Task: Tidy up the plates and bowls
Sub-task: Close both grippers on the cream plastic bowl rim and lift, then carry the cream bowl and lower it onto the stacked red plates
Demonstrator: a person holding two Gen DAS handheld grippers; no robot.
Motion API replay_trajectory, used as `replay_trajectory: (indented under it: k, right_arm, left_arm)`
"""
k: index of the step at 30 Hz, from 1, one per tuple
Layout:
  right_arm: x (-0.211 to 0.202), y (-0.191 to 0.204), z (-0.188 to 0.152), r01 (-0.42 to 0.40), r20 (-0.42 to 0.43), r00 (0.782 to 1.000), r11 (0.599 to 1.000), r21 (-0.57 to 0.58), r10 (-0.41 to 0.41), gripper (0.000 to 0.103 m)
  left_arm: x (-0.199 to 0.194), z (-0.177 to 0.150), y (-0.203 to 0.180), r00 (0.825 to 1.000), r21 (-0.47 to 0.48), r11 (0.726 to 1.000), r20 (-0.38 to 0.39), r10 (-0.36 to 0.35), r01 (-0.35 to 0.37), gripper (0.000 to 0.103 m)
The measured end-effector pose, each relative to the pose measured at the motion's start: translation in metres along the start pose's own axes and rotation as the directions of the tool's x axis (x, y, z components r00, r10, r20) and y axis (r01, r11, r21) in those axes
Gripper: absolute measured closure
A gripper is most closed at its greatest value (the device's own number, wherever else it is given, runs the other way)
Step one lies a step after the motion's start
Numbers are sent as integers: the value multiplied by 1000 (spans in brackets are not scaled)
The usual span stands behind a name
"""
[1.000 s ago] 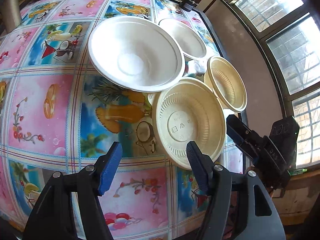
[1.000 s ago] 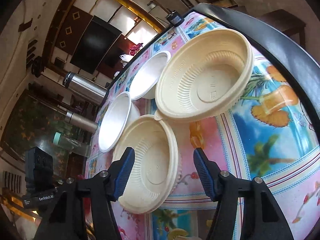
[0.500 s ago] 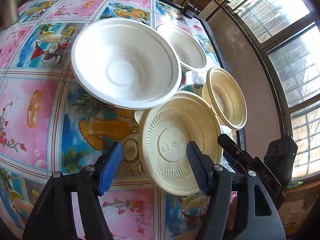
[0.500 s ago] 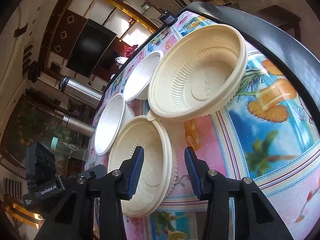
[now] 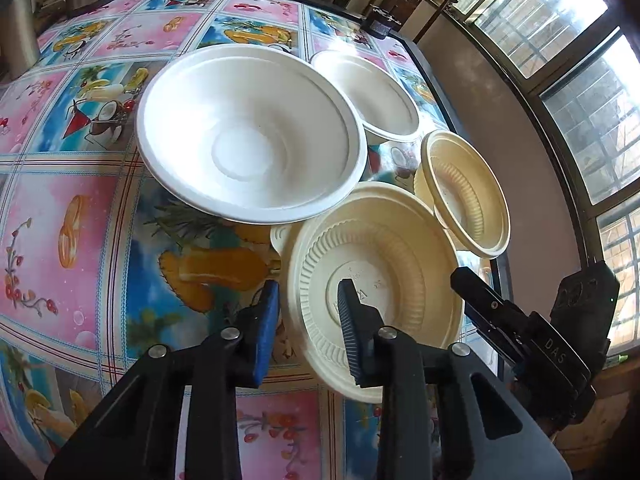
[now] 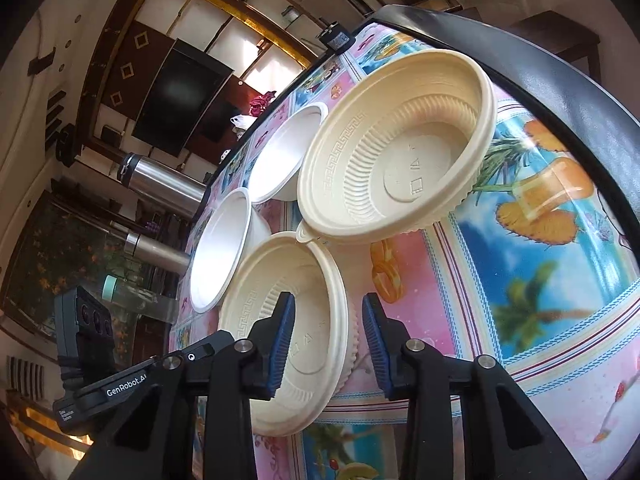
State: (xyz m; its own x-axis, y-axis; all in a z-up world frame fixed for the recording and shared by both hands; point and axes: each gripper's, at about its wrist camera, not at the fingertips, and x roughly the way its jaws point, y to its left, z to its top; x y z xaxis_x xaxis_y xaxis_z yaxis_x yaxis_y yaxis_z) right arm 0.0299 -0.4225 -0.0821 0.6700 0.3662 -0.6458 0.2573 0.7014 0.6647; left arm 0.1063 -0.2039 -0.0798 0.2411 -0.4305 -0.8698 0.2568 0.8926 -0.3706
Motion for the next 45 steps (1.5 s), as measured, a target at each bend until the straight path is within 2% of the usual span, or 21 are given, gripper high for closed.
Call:
replay_trajectory:
  k: [3, 5, 12, 24, 38, 45]
  right_arm:
    - [3, 0, -1, 37, -2, 999, 999, -9, -37, 87]
    - [4, 0, -1, 60, -1, 998, 998, -14, -60, 93]
    - [4, 10, -6, 88, 18, 996, 994, -60, -87, 94]
    - [12, 22, -22, 61, 2, 998, 995, -85, -61, 93]
    - [35, 78, -88, -10, -29, 1000, 984, -179, 4, 94]
    - [32, 98, -130, -11, -18, 1000, 980, -198, 8, 94]
  left_arm:
    - [2, -1, 2, 1000, -1, 1000, -5, 5, -5, 84]
    - [3, -1, 3, 1000, -2, 1000, -9, 6, -6, 90]
    - [8, -2, 7, 1000, -3, 1000, -11, 4, -4, 94]
    - [-7, -19, 33, 999, -46, 998, -9, -32, 32, 94]
    - [-57, -68, 110, 998, -117, 993, 68, -14, 22, 94]
    - [-79, -94, 140, 995, -119, 993, 98, -10, 22, 94]
